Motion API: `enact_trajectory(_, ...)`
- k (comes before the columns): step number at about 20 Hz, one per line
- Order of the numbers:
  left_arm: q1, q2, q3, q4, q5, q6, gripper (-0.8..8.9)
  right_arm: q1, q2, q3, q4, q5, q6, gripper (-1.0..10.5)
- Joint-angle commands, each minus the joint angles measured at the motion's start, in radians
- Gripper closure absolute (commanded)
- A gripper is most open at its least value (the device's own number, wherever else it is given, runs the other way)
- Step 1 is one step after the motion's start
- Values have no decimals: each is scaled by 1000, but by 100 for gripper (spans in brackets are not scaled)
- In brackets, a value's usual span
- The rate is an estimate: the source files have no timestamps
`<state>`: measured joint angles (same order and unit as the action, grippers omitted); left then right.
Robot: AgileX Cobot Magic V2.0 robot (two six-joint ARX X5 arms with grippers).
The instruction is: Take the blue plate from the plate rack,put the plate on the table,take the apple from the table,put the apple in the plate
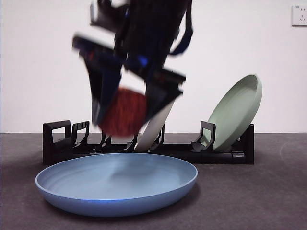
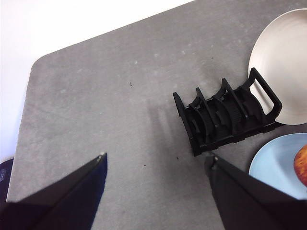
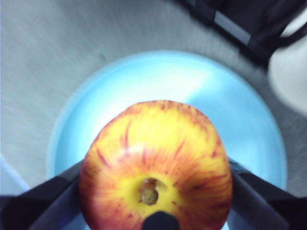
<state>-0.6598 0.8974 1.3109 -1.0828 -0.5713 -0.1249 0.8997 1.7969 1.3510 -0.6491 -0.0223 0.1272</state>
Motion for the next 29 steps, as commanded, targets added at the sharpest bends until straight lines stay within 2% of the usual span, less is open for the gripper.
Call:
enact_trajectory(1,3,-1,-1,9,-3,-9,468,4,66,1,11,3,5,958)
enact_trajectory(6,3,0,-1,8,-3,-10,468,5,158,0,2,2,2,908)
enact_trajectory(7,3,0,-1,8,-3,-10,468,5,159,0,-4,3,3,789)
enact_trajectory(9,3,1,-1,7,-3,-10,468,6,159,0,-12,3,3,454)
enact_trajectory(10,3,2,-1,7,-3,-10,468,6,159,0,-13,3,3,366)
enact_trajectory(11,3,3,-1,8,-3,-10,468,4,159,1,-13,3,2,343)
enact_trajectory(15,3,16,-1,8,1,-10,468,4,126,20,-34,3,3,348)
enact_trajectory(18,3,29,-1,14,6,-10,468,3,31,31,-53,5,2,349)
enact_trajectory(20,3,43,-1,27,23,-10,468,-7,-70,31,-73,50,-9,350)
enact_trajectory(23,3,61,-1,85,119,4,468,-28,-225,31,-120,134,-51,352)
enact_trajectory(26,3,82,-1,181,284,53,469,-73,-378,31,-154,158,-59,355)
enact_trajectory(27,3,91,-1,216,337,68,473,-97,-428,31,-165,157,-66,404)
enact_trajectory(28,3,103,-1,244,377,79,502,-120,-468,31,-176,157,-78,512)
enact_trajectory(29,3,113,-1,260,402,83,605,-140,-502,31,-189,157,-85,631)
